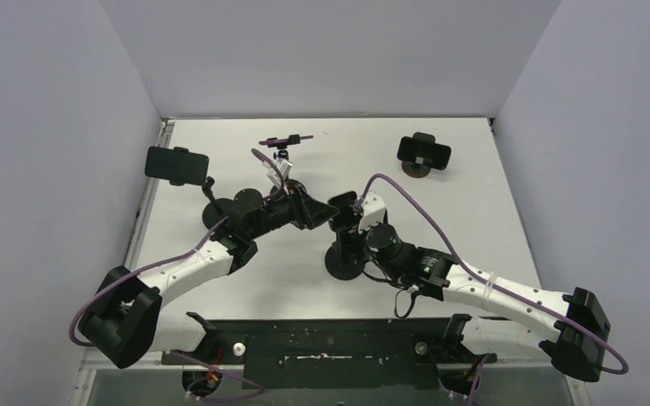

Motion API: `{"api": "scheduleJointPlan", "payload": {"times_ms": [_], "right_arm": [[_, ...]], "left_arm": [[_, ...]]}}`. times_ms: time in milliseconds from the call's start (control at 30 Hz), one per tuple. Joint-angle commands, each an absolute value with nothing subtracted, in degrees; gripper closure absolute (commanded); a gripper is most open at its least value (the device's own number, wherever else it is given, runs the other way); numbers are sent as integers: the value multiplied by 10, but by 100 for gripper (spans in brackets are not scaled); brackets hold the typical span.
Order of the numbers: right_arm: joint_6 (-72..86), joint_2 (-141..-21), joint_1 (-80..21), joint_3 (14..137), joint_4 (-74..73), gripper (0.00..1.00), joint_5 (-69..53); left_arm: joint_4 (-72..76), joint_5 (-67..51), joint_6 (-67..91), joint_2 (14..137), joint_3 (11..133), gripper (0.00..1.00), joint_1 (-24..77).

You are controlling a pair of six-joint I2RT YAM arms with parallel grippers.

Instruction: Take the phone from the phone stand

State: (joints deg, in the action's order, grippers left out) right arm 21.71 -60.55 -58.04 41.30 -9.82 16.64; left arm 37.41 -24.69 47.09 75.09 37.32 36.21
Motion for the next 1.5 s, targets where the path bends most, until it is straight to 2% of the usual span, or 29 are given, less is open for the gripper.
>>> {"api": "scheduleJointPlan", "payload": {"times_ms": [0, 233, 667, 1000, 1267, 1467], "right_arm": [[222, -586, -576, 417, -73, 50, 188], [232, -579, -576, 424, -86, 50, 183], [234, -590, -576, 438, -88, 51, 184], [234, -598, -576, 442, -87, 52, 179], [233, -601, -576, 443, -85, 51, 174], [234, -600, -576, 444, -87, 50, 173]], "left_arm": [[342, -220, 449, 697, 368, 47, 358], [329, -207, 450, 644, 337, 44, 360], [344, -255, 452, 688, 344, 45, 389], [378, -262, 451, 706, 345, 65, 398], [412, -265, 462, 718, 343, 67, 398], [422, -273, 462, 725, 340, 89, 398]]}}
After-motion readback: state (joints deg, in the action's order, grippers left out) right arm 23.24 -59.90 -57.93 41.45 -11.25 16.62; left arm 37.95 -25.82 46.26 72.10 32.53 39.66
